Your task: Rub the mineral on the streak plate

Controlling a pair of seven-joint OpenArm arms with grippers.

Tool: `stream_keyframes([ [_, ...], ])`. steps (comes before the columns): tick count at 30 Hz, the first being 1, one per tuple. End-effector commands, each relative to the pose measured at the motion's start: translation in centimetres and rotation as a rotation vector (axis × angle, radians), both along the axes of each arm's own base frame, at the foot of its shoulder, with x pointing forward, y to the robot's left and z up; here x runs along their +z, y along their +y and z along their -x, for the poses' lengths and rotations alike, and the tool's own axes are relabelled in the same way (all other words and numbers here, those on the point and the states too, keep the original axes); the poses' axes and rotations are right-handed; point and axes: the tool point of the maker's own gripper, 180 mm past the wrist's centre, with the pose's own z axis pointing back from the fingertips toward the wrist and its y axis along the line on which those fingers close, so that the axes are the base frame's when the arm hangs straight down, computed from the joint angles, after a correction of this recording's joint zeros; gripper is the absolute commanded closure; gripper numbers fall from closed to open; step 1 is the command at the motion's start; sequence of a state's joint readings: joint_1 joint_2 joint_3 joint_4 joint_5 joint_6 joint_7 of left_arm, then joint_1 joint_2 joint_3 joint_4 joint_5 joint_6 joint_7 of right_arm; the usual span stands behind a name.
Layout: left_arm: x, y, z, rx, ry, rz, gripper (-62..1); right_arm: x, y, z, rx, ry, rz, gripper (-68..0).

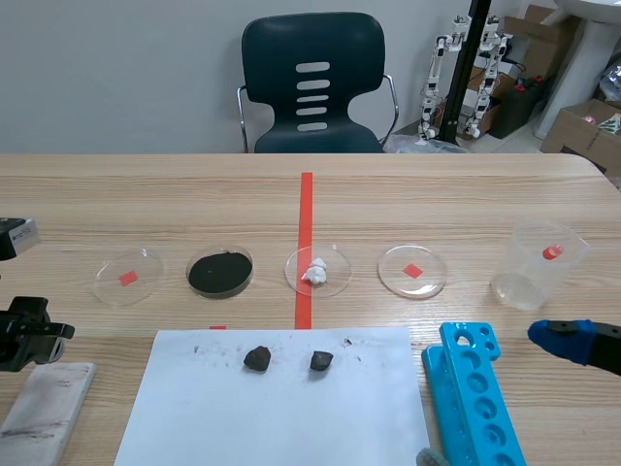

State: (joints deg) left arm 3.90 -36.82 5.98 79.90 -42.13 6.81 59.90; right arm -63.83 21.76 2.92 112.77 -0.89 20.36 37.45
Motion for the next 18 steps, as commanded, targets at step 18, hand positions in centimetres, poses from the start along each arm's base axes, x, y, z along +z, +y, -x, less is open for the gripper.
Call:
stream_keyframes([
  [18,-1.8,0.5,0.5,0.039,0.05,-0.02,-13.0,0.6,-0.1,-0.2,0.003,-0.023,-0.013,-67.9],
])
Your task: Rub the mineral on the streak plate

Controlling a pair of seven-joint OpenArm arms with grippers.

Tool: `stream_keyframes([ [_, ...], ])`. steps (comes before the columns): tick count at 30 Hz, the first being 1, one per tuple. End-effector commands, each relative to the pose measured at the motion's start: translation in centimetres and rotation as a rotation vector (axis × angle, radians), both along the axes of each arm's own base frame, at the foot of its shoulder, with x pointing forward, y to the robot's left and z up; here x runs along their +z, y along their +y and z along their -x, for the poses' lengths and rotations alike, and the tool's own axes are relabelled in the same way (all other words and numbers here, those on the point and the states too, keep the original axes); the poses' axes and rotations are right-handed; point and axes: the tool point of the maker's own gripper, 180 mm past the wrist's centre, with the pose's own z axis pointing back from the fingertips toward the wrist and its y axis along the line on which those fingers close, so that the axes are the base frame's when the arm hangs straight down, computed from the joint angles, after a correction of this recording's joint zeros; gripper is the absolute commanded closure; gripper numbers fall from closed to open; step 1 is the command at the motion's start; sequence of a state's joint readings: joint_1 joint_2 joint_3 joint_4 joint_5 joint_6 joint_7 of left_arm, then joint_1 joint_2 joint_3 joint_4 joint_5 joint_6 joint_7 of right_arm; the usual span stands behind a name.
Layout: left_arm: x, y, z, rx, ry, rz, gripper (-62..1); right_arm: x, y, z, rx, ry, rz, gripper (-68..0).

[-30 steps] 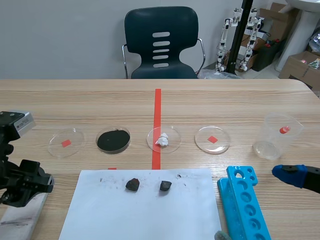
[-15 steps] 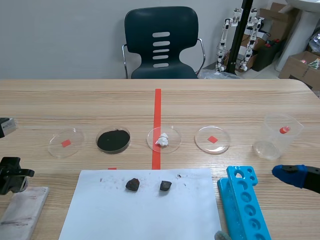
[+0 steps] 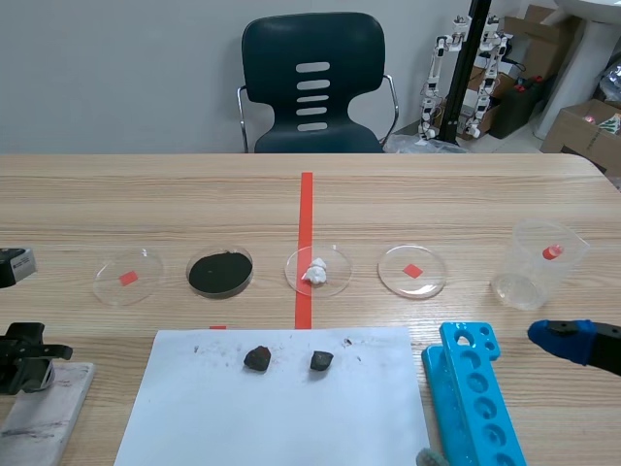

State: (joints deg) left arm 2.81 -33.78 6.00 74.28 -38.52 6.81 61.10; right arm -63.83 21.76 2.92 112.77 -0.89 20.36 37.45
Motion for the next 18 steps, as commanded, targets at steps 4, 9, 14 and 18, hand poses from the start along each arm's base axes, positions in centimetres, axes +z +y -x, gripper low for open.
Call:
stream_keyframes([
  [4,0.5,-0.6,-0.8,0.004,-0.029,-0.006,-13.0,0.6,-0.1,-0.2,0.003,-0.023,-0.013,-67.9],
  [9,0.3,-0.9,-0.8,0.004,-0.027,0.0,-13.0,0.6,-0.1,-0.2,0.003,-0.023,-0.013,-67.9],
  [14,0.3,-2.1,-0.8,0.0,-0.03,0.065,-13.0,0.6,-0.1,-0.2,0.003,-0.023,-0.013,-67.9],
  [18,0.3,-3.4,-0.8,-0.012,-0.028,0.122,-13.0,0.6,-0.1,-0.2,0.003,-0.023,-0.013,-67.9],
])
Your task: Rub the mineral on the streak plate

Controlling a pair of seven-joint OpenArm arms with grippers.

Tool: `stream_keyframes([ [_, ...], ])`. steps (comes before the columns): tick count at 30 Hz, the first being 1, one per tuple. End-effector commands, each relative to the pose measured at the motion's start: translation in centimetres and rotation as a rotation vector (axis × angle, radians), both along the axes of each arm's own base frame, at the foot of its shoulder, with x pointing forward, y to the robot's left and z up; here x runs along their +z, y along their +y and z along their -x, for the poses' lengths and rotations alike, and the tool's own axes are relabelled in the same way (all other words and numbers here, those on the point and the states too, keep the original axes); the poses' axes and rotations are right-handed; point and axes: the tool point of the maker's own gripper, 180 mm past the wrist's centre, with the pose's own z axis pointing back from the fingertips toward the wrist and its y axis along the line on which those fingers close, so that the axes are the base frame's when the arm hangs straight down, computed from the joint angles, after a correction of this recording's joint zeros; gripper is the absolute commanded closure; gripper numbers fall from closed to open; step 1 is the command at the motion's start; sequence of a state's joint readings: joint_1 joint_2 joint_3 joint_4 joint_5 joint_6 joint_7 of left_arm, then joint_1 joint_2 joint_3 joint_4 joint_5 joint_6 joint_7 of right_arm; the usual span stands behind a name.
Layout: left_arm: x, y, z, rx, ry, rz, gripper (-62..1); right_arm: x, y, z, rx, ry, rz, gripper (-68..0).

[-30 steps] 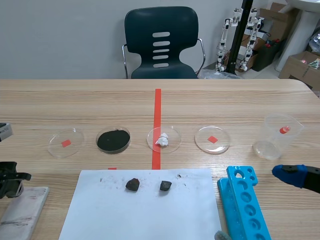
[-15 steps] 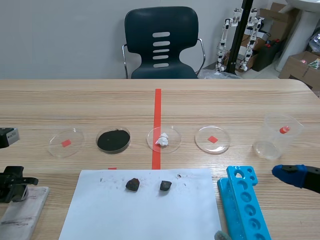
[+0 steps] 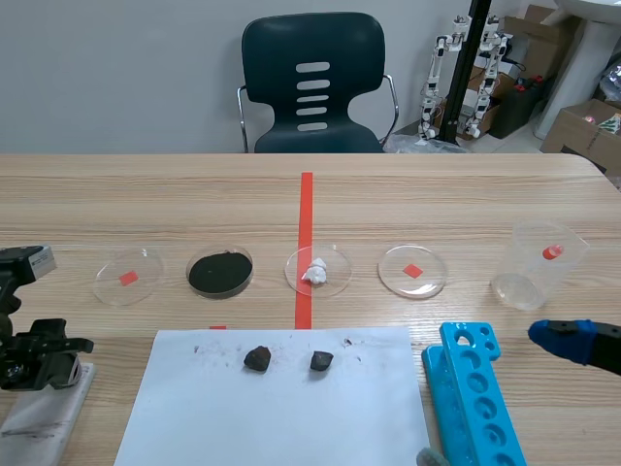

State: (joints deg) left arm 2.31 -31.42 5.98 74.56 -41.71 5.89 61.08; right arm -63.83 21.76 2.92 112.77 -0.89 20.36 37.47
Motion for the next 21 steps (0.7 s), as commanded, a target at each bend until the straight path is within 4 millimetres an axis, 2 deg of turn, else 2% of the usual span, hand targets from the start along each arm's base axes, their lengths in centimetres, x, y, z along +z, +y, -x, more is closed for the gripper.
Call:
stream_keyframes([
  [1,0.3,-1.0,-0.3,-0.015,-0.014,0.033,-13.0,0.6,-0.1,-0.2,0.003,-0.023,-0.013,-67.9],
  [7,0.4,-1.0,-0.5,-0.018,-0.025,0.03,-13.0,0.6,-0.1,-0.2,0.003,-0.023,-0.013,-67.9],
  [16,0.1,3.0,0.2,0.032,0.019,-0.186,-13.0,0.6,-0.1,-0.2,0.003,-0.023,-0.013,-67.9],
  [21,0.1,3.5,0.4,0.028,0.029,-0.217,-13.0,0.6,-0.1,-0.2,0.003,-0.023,-0.013,-67.9],
])
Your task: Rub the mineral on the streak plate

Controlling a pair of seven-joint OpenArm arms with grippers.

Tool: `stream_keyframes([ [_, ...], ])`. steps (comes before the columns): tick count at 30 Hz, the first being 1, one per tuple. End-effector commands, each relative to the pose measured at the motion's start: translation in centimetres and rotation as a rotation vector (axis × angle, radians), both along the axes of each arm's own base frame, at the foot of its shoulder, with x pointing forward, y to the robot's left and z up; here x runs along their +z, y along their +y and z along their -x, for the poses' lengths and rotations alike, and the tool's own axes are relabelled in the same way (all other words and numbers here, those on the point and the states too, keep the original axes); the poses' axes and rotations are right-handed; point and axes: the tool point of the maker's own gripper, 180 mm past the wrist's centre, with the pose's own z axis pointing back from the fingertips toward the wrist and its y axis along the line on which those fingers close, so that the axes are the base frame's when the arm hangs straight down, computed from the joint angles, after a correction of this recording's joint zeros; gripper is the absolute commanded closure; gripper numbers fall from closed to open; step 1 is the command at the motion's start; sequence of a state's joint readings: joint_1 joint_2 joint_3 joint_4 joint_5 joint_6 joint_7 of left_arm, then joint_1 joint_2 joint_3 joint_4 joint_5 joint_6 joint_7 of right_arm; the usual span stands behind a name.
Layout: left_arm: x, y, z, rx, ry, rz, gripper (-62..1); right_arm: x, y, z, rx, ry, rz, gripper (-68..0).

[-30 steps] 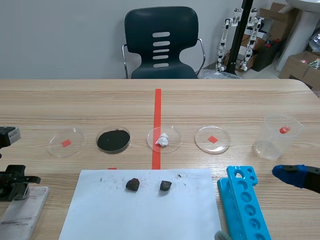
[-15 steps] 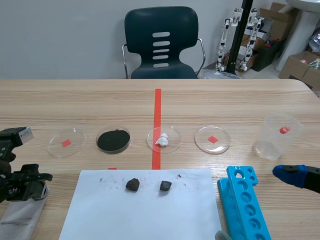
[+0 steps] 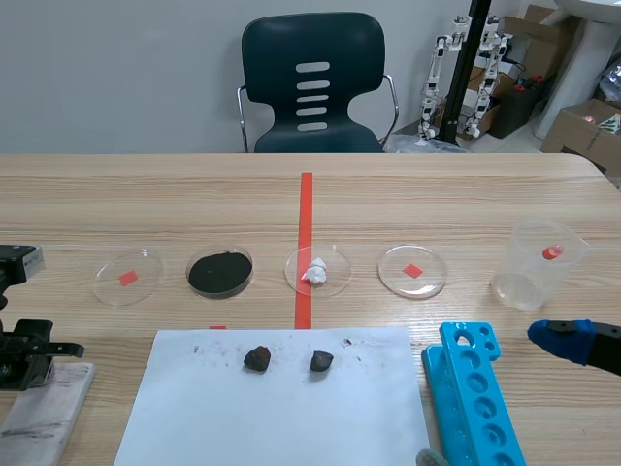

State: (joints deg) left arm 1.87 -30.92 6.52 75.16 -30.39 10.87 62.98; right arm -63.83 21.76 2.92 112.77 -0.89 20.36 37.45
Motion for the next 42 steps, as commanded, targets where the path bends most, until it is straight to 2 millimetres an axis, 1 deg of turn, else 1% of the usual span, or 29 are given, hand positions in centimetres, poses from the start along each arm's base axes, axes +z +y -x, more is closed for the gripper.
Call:
stream_keyframes([
  [1,0.0,0.3,0.3,0.005,0.012,-0.008,-13.0,0.6,-0.1,-0.2,0.003,-0.023,-0.013,-67.9],
  [7,0.0,-2.5,-0.1,-0.021,-0.005,0.147,-13.0,0.6,-0.1,-0.2,0.003,-0.023,-0.013,-67.9],
  [13,0.2,-4.0,-0.4,-0.035,-0.024,0.23,-13.0,0.6,-0.1,-0.2,0.003,-0.023,-0.013,-67.9],
  [17,0.3,-3.9,-0.5,-0.037,-0.03,0.222,-13.0,0.6,-0.1,-0.2,0.003,-0.023,-0.013,-67.9],
  [24,-0.1,-0.7,0.3,0.017,0.013,0.053,-13.0,0.6,-0.1,-0.2,0.003,-0.023,-0.013,-67.9],
  [27,0.0,0.2,0.5,0.011,0.024,0.0,-13.0,0.6,-0.1,-0.2,0.003,-0.023,-0.013,-67.9],
  [30,0.0,0.4,0.5,0.008,0.023,-0.018,-13.0,0.6,-0.1,-0.2,0.003,-0.023,-0.013,-67.9],
  [34,-0.1,-0.1,0.5,0.012,0.023,0.012,-13.0,0.6,-0.1,-0.2,0.003,-0.023,-0.013,-67.9],
  [42,-0.5,-3.7,0.2,-0.021,0.007,0.167,-13.0,0.6,-0.1,-0.2,0.003,-0.023,-0.013,-67.9],
])
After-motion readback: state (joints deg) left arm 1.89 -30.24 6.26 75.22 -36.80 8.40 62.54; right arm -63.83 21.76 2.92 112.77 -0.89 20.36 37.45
